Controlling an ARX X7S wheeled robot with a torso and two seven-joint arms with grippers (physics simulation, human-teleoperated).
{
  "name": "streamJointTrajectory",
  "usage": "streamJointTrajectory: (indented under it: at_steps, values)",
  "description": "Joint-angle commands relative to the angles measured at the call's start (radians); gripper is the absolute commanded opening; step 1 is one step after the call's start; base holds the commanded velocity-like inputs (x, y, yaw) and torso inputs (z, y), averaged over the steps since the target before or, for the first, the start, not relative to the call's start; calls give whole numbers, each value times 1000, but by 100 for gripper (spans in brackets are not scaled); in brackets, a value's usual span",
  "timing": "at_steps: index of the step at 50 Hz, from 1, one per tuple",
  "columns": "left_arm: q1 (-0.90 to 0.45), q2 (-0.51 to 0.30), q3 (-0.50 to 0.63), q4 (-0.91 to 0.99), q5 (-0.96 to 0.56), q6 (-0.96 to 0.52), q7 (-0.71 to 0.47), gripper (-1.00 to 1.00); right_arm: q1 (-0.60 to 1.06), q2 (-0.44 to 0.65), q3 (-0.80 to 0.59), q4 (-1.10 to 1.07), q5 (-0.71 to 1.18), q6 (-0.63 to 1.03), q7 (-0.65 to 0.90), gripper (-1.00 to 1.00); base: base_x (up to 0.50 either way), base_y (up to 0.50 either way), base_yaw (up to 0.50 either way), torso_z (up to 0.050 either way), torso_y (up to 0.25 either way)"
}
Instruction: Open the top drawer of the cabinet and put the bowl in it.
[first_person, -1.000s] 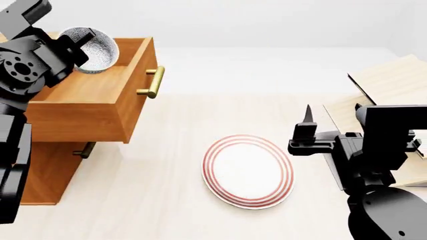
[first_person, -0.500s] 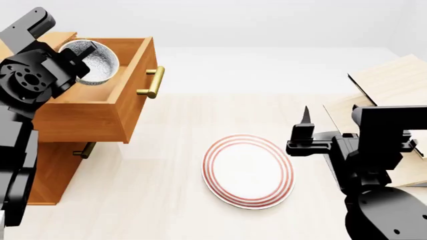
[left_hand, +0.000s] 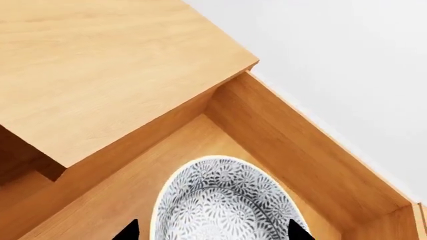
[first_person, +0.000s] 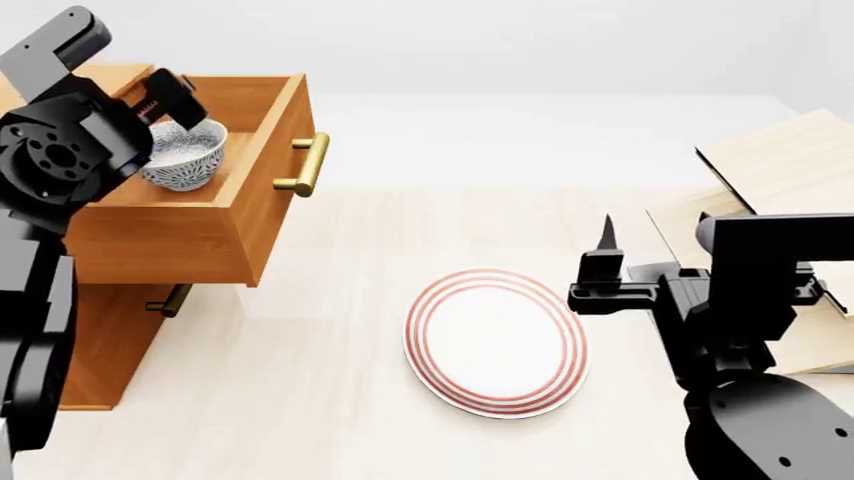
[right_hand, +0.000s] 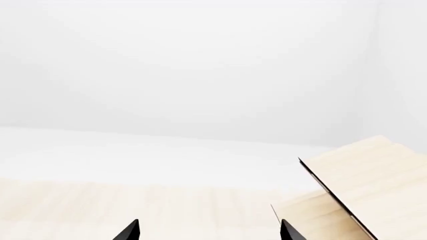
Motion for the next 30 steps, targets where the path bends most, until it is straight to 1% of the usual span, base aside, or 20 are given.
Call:
streamJointTrajectory:
  at_steps: [1,10,14,21,27,30]
  values:
    - [38,-38,-37,173,-17,-61,-64,100,-4,2,-3,5,1,-9,1,100,0,0,0,0,0]
    - [106,-118,-51,515,-76,-171,-170,100,7,-2,17,-10,14,1,16,100,0,0,0,0,0]
    - [129,-153,-56,649,-112,-222,-185,100,6,-1,31,-29,25,6,22,100,0,0,0,0,0]
    - [214,-230,-71,977,-205,-305,-211,100,5,4,44,-68,40,22,34,100,0,0,0,0,0]
    - [335,-320,-109,1278,-271,-319,-257,100,33,9,65,-137,79,82,61,100,0,0,0,0,0]
    - [434,-378,-148,1458,-302,-298,-286,100,26,8,80,-186,98,98,77,100,0,0,0,0,0]
